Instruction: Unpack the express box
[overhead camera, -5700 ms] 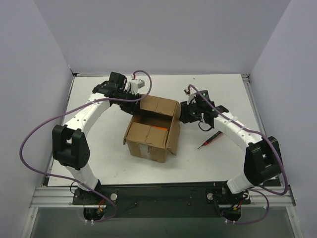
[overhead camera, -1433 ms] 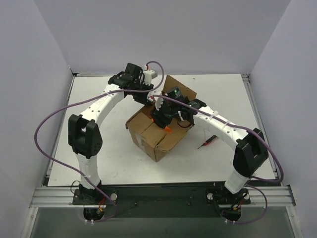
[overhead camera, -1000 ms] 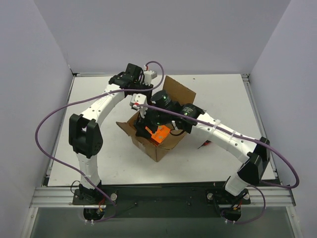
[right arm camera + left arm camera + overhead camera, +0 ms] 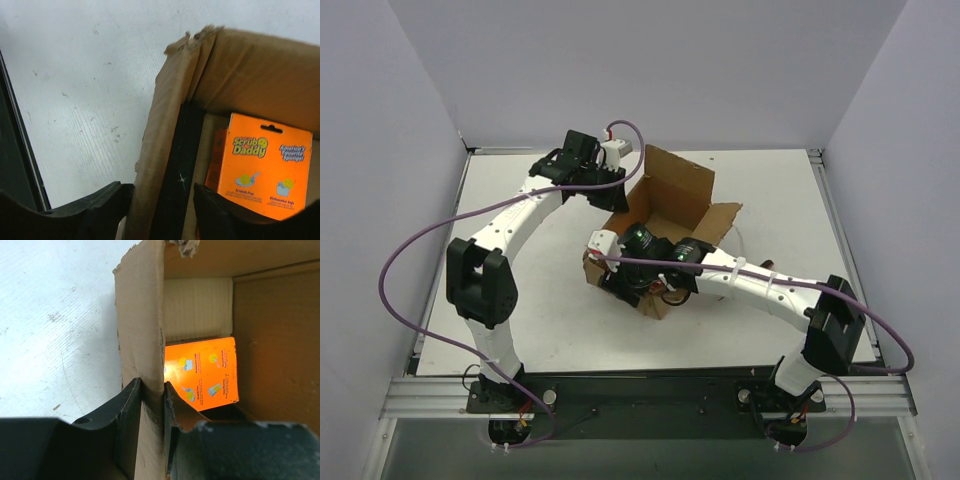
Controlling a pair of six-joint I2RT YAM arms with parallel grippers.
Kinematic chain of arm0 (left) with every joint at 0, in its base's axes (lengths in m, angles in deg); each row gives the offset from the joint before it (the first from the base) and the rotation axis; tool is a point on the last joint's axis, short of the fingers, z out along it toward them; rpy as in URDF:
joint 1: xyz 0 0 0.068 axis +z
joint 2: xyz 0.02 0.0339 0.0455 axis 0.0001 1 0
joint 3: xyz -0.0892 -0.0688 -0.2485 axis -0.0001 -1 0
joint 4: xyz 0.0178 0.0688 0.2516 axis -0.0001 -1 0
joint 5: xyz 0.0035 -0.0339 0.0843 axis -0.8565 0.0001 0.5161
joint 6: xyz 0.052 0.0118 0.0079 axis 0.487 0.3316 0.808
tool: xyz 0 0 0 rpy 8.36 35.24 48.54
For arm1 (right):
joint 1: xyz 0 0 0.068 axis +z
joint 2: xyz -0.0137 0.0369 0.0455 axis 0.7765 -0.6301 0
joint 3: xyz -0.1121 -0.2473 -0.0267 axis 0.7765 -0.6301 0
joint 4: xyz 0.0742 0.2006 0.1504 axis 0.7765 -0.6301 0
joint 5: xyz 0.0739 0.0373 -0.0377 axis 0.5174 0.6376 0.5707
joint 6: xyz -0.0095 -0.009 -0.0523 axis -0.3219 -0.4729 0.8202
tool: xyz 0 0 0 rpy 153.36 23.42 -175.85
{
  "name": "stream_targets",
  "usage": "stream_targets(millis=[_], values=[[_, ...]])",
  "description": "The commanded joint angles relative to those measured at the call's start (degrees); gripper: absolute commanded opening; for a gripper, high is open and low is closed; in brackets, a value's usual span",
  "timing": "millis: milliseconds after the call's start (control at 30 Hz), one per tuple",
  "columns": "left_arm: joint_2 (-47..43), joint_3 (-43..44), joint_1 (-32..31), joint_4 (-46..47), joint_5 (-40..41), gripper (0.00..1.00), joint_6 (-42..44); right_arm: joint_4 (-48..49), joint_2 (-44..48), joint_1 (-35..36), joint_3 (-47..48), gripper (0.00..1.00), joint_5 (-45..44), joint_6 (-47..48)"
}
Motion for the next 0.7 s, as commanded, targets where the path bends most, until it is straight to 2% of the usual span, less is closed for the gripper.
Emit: stream_targets(millis=[0, 100, 133, 267, 433, 567, 667], values=[[-5.0, 0.8, -0.3, -1.6, -8.4, 0.00, -1.8, -5.7, 4.9, -2.1, 9.1, 0.62, -3.5, 5.7], [-4.8, 1.5, -0.3, -1.9, -8.0, 0.00, -1.5, -8.7, 5.9, -3.4, 16.0, 0.63, -2.8, 8.0], [-4.7, 1.5, -0.3, -1.9, -7.8, 0.00, -1.2, -9.3, 6.2, -5.0, 18.5, 0.63, 0.1, 8.1], [-4.5, 1.5, -0.5, -2.4, -7.2, 0.00, -0.5, -9.6, 7.5, -8.2, 18.7, 0.63, 5.6, 9.3], [-7.1, 1.3, -1.0, -2.0, -8.5, 0.00, 0.3, -9.1, 7.6, -8.0, 8.9, 0.59, -2.2, 15.5], [-11.6, -0.3, -1.0, -1.4, -9.1, 0.00, 0.3, -3.9, 13.0, -7.9, -3.4, 0.58, -7.0, 20.3], [-13.9, -2.4, -1.2, -0.3, -14.1, 0.00, 0.8, -0.3, 15.7, -8.6, -11.4, 0.59, -9.1, 20.1]])
